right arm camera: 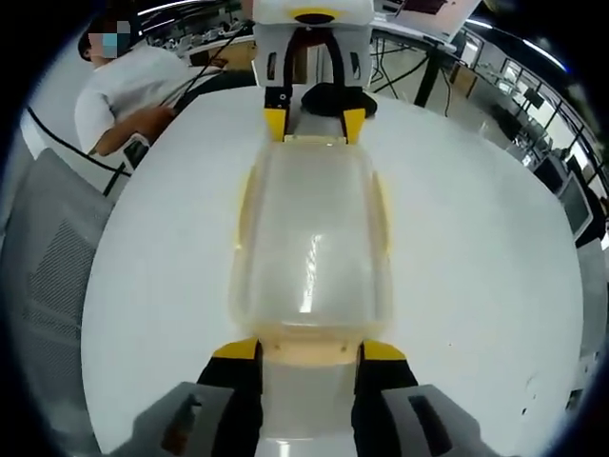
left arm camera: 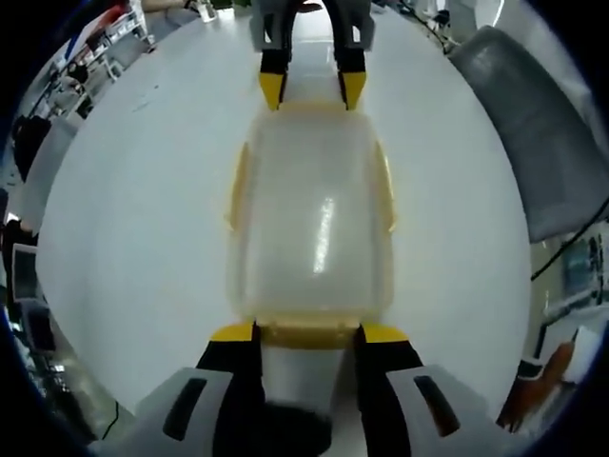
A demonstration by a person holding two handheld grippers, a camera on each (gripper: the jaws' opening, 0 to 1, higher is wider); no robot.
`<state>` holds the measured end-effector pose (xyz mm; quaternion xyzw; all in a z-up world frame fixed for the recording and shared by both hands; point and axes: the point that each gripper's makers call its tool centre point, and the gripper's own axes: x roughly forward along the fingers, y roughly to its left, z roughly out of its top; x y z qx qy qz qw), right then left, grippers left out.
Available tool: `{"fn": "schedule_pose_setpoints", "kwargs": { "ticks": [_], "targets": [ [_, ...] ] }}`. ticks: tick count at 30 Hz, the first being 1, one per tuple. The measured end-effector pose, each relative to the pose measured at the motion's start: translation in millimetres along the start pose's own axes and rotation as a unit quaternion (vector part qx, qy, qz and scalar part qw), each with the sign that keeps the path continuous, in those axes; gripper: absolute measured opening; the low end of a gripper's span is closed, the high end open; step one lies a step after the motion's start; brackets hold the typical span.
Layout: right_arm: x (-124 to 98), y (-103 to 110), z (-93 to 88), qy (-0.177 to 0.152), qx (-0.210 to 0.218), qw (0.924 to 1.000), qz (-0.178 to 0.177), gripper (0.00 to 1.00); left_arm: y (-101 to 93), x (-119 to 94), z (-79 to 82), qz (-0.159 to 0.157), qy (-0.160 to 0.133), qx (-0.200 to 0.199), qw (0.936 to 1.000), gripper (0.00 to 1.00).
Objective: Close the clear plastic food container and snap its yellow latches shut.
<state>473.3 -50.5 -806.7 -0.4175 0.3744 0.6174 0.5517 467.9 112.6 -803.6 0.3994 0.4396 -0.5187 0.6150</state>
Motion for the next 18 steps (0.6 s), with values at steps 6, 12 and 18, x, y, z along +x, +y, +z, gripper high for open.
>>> {"fn": "schedule_pose_setpoints", "kwargs": {
  "ticks": [6, 12, 18],
  "targets": [
    [-0.4, -0.1, -0.1, 0.006, 0.001, 1.0, -0.001, 0.33, 1.1, -0.2, -0.2, 0.007, 0.014, 0.0, 0.9999, 0.36],
    [-3.8, 2.3, -3.5, 0.025, -0.015, 0.9994, -0.019, 0.34, -3.4, -2.9, 5.3, 0.017, 0.033, -0.01, 0.9993, 0.36],
    [-13.7, 3.2, -4.2, 0.021, -0.018, 0.9994, -0.022, 0.34, -6.5, -9.9, 9.3, 0.022, 0.028, -0.01, 0.9993, 0.36]
  ]
}}
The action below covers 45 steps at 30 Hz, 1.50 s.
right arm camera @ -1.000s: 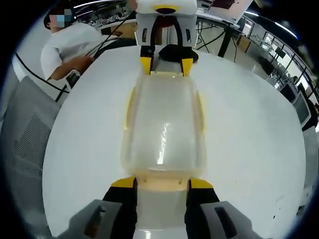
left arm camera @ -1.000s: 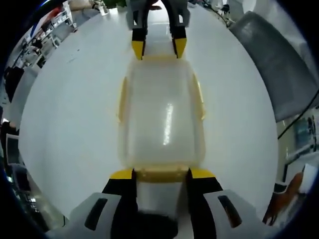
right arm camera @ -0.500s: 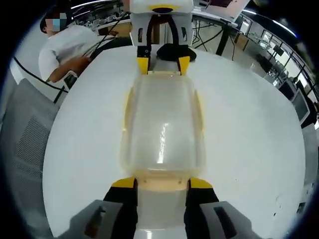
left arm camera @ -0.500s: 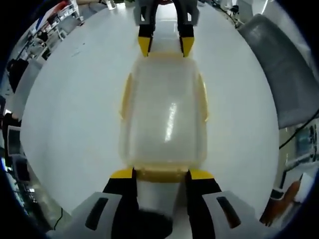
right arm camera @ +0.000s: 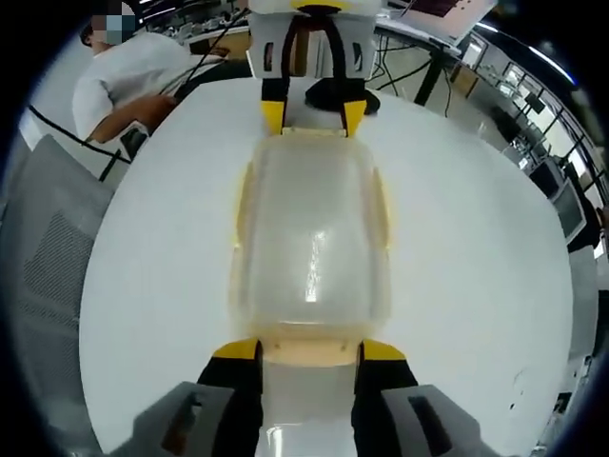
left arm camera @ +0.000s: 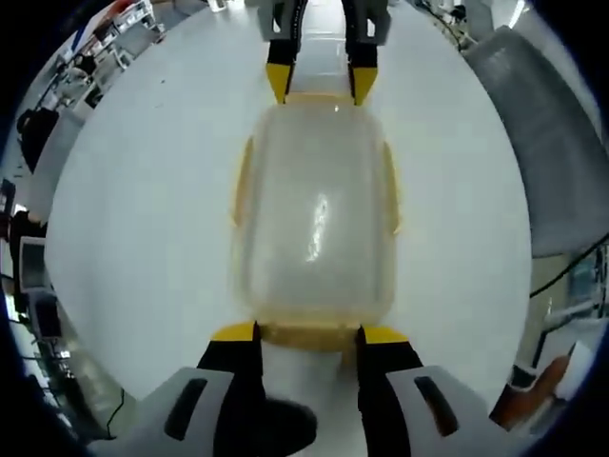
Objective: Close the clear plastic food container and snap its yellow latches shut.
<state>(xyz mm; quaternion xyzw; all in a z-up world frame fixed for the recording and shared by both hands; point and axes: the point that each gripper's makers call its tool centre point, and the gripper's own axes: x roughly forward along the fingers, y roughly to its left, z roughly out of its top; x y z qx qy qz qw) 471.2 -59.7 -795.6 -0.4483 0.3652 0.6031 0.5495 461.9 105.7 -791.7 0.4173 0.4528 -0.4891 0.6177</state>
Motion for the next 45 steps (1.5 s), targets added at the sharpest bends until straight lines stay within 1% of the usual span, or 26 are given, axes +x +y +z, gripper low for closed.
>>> {"fn": "schedule_pose_setpoints", "kwargs": {
  "ticks": [5, 8, 14, 16, 21, 24, 28, 33, 40, 45],
  "targets": [
    [-10.3, -0.9, 3.6, -0.006, -0.002, 1.0, -0.006, 0.34, 1.3, -8.1, 2.3, 0.004, 0.003, -0.001, 1.0, 0.36],
    [-18.0, -0.2, 4.3, -0.01, 0.0, 0.9999, -0.01, 0.34, 1.7, -14.8, 5.2, 0.01, -0.001, 0.0, 1.0, 0.36],
    [-34.0, 0.1, 1.7, -0.013, 0.004, 0.9998, -0.017, 0.34, 2.6, -23.6, 15.9, 0.019, -0.001, 0.008, 0.9998, 0.36],
    [-40.3, 1.2, -2.1, -0.012, -0.001, 0.9997, -0.021, 0.34, 1.3, -27.5, 22.3, 0.017, 0.001, 0.007, 0.9998, 0.36],
    [-54.1, 1.2, -13.7, -0.01, 0.003, 0.9996, -0.028, 0.33, 3.4, -40.9, 43.5, 0.027, -0.004, 0.02, 0.9994, 0.36],
    [-64.8, -0.1, -16.1, -0.011, 0.002, 0.9993, -0.034, 0.33, 3.7, -47.5, 50.8, 0.033, -0.004, 0.021, 0.9992, 0.36],
    [-73.2, 1.2, -19.3, -0.017, 0.004, 0.9991, -0.038, 0.34, 3.1, -55.3, 59.3, 0.038, -0.006, 0.025, 0.9989, 0.36],
    [-80.4, 4.1, -28.2, -0.018, 0.005, 0.999, -0.04, 0.34, -0.1, -57.0, 71.6, 0.042, -0.008, 0.029, 0.9987, 0.36],
    [-92.1, 6.8, -48.7, -0.015, 0.004, 0.9989, -0.044, 0.34, -3.8, -56.2, 93.2, 0.042, -0.019, 0.028, 0.9985, 0.36],
    [-97.8, 7.0, -60.4, -0.015, 0.008, 0.9988, -0.047, 0.34, -3.4, -54.7, 106.2, 0.044, -0.019, 0.031, 0.9984, 0.36]
  ]
}}
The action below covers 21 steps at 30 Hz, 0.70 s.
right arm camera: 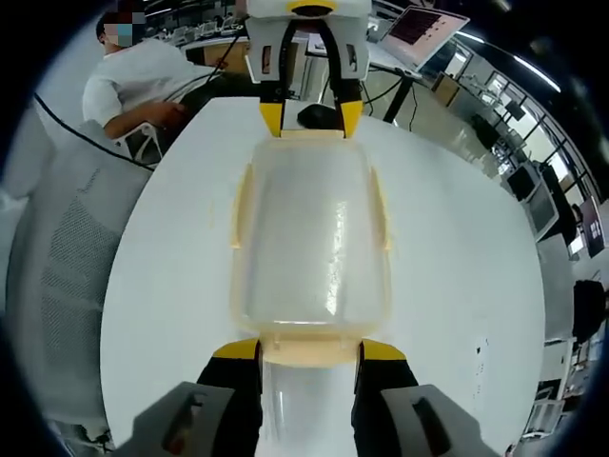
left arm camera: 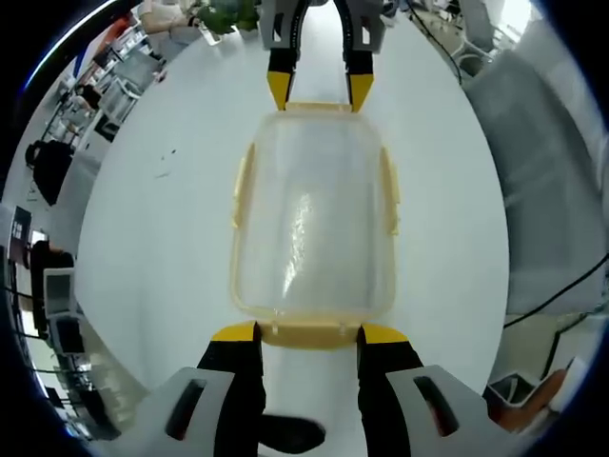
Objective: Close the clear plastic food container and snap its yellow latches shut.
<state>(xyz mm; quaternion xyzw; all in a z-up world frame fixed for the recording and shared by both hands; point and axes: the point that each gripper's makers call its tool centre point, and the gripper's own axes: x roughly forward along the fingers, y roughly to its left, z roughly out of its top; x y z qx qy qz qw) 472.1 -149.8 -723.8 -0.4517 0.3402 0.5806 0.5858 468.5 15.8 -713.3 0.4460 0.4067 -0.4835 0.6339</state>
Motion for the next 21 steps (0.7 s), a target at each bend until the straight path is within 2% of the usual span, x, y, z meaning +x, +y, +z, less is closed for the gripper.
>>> {"fn": "schedule_pose_setpoints", "kwargs": {
  "ticks": [21],
  "targets": [
    [-23.9, 0.0, -50.6, 0.002, -0.002, 1.0, 0.001, 0.34, -5.0, 16.5, 53.6, 0.003, -0.006, -0.006, 1.0, 0.36]
  ]
}}
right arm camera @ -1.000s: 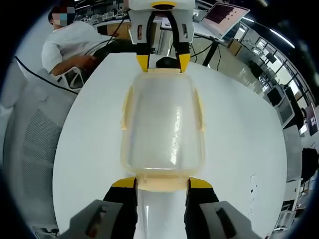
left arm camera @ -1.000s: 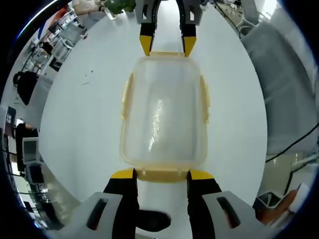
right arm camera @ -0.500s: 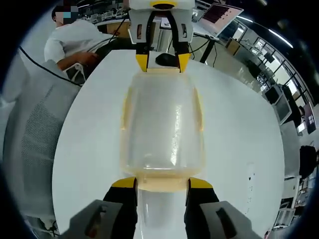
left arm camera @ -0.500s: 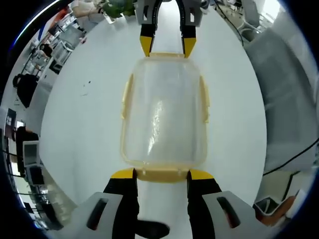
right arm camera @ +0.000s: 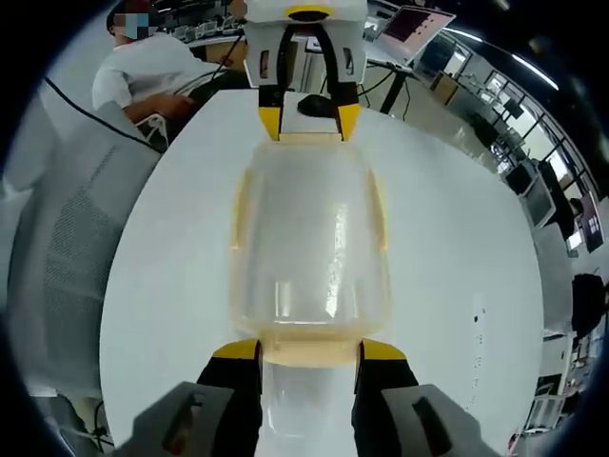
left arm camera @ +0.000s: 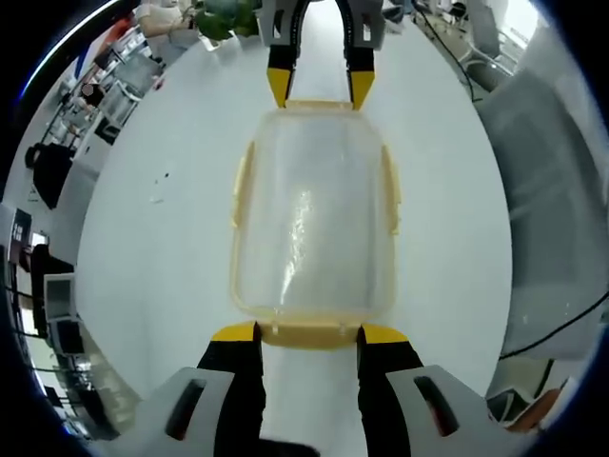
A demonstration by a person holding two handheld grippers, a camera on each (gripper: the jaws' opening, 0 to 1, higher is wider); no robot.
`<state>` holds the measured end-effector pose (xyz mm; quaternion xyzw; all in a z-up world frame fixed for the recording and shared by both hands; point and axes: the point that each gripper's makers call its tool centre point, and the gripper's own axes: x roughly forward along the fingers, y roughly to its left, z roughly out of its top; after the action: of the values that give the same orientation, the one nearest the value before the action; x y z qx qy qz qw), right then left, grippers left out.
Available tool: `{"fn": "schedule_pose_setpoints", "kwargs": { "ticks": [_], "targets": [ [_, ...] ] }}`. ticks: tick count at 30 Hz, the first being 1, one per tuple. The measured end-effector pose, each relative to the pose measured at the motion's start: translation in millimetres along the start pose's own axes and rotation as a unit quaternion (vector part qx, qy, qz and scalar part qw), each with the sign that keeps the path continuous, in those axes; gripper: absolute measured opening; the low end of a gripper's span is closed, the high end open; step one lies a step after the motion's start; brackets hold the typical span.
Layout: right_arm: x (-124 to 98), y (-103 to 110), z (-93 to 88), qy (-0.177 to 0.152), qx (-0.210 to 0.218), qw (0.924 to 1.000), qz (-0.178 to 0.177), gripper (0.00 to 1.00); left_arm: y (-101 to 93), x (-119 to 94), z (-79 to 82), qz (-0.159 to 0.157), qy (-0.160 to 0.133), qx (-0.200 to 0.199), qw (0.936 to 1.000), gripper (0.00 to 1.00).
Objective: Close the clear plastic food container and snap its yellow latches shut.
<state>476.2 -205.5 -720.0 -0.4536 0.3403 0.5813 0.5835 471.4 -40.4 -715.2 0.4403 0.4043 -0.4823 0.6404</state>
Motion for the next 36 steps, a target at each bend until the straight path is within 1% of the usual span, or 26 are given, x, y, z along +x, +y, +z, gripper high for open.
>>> {"fn": "schedule_pose_setpoints", "kwargs": {
  "ticks": [11, 20, 36],
  "targets": [
    [-6.2, -2.3, -22.4, -0.001, -0.005, 0.9999, 0.009, 0.34, -1.9, 13.7, 18.1, -0.003, -0.006, -0.01, 0.9999, 0.36],
    [-11.8, -11.1, -44.3, 0.001, -0.005, 0.9999, 0.015, 0.34, 3.7, 21.9, 41.4, -0.002, -0.018, -0.016, 0.9997, 0.36],
    [-21.4, -18.3, -78.6, 0.01, -0.009, 0.9995, 0.028, 0.34, 6.0, 37.2, 73.8, -0.005, -0.031, -0.024, 0.9992, 0.36]
  ]
}}
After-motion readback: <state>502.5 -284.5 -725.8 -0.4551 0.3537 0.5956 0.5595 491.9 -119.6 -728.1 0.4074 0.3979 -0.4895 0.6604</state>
